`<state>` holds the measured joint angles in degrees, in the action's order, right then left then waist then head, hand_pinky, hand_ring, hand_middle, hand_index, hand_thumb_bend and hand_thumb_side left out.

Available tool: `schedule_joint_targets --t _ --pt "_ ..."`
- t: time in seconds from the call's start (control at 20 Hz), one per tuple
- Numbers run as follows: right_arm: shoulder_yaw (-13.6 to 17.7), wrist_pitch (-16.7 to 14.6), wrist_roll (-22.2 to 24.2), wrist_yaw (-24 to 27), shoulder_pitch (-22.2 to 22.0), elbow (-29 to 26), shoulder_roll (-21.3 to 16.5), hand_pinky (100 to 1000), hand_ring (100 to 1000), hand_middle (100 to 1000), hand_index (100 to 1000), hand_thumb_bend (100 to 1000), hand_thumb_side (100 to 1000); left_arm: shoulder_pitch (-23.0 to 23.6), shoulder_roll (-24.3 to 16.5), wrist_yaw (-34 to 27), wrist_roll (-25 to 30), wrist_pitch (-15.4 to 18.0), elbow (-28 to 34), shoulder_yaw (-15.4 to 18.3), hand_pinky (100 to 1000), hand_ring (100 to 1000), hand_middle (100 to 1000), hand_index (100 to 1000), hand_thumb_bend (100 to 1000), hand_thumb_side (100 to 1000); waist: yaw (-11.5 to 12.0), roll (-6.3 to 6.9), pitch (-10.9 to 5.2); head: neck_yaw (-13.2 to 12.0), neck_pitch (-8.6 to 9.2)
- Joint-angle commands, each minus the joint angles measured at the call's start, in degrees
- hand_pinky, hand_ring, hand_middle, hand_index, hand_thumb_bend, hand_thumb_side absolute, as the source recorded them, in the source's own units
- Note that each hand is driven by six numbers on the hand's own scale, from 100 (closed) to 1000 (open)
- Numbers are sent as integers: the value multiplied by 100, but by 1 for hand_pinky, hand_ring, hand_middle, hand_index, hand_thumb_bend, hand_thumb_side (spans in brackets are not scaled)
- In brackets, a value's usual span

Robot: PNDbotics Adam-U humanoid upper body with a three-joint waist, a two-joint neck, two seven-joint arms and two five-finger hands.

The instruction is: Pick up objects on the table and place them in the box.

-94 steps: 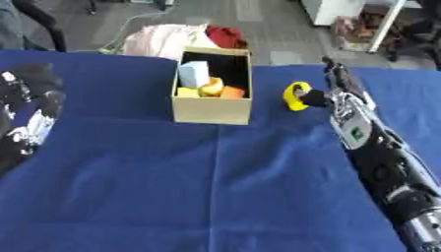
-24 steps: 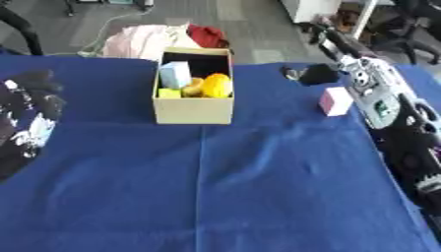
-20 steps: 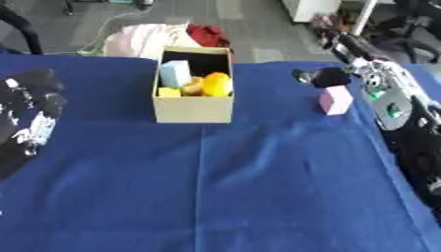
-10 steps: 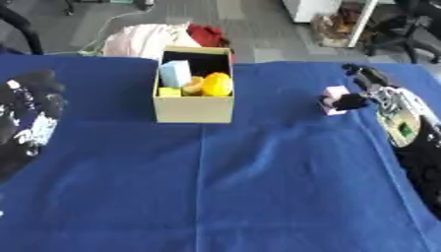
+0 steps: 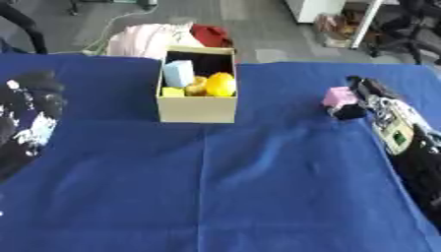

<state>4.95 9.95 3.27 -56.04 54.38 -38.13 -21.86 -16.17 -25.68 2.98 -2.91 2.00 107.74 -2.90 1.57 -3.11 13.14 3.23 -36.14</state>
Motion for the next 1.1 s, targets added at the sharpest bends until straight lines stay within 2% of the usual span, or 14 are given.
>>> schedule_joint_targets --t 0.05,0.1,0.15,0.4,0.55,0.75,0.8,0.9,0.95,1.0,1.1 --pt "66 86 -441 -69 74 -6 -79 701 706 744 905 293 262 -67 -83 5 -14 3 73 80 827 636 657 828 281 578 9 50 -134 28 92" --pt "69 97 -585 -73 68 -4 -66 696 698 738 901 290 256 -71 -82 4 -12 3 75 79 827 636 657 828 281 578 12 52 -130 29 95" --pt "70 102 -722 -74 66 -7 -58 669 635 689 871 260 202 -73 -81 3 -10 4 75 78 827 636 657 828 279 578 13 55 -128 31 97" --pt "53 60 -1350 -33 59 -88 -32 647 575 571 803 197 105 -75 -77 0 -9 5 74 79 827 636 657 828 277 579 15 61 -124 33 106" --pt "-36 -94 -1423 27 78 -202 -40 645 563 547 788 181 100 -73 -78 0 -8 4 70 79 827 636 657 828 276 579 15 59 -130 32 109" --pt "-217 -378 -1246 34 142 -515 -25 649 561 544 789 176 100 -79 -74 -5 -3 7 68 74 828 637 658 829 275 579 22 56 -138 42 111" --pt "-269 -450 -1163 21 160 -602 -17 654 567 549 792 180 100 -80 -73 -5 -1 8 69 72 828 637 658 829 275 579 24 55 -139 49 114" --pt "-372 -549 -959 -79 208 -722 -29 696 654 620 832 256 181 -84 -72 -6 2 8 68 71 828 637 658 829 274 579 34 54 -139 59 122" --pt "-390 -549 -844 -168 224 -729 -29 734 729 703 880 302 250 -86 -72 -7 3 8 69 70 828 637 658 829 273 579 40 54 -139 61 124" --pt "-362 -497 -732 -238 231 -692 -15 774 786 772 926 343 308 -89 -72 -8 3 9 71 71 828 638 658 829 273 579 47 55 -140 60 126" --pt "-243 -239 -614 -364 221 -540 7 818 847 848 981 385 366 -90 -73 -10 3 9 74 73 828 637 658 829 273 579 59 56 -139 52 139"
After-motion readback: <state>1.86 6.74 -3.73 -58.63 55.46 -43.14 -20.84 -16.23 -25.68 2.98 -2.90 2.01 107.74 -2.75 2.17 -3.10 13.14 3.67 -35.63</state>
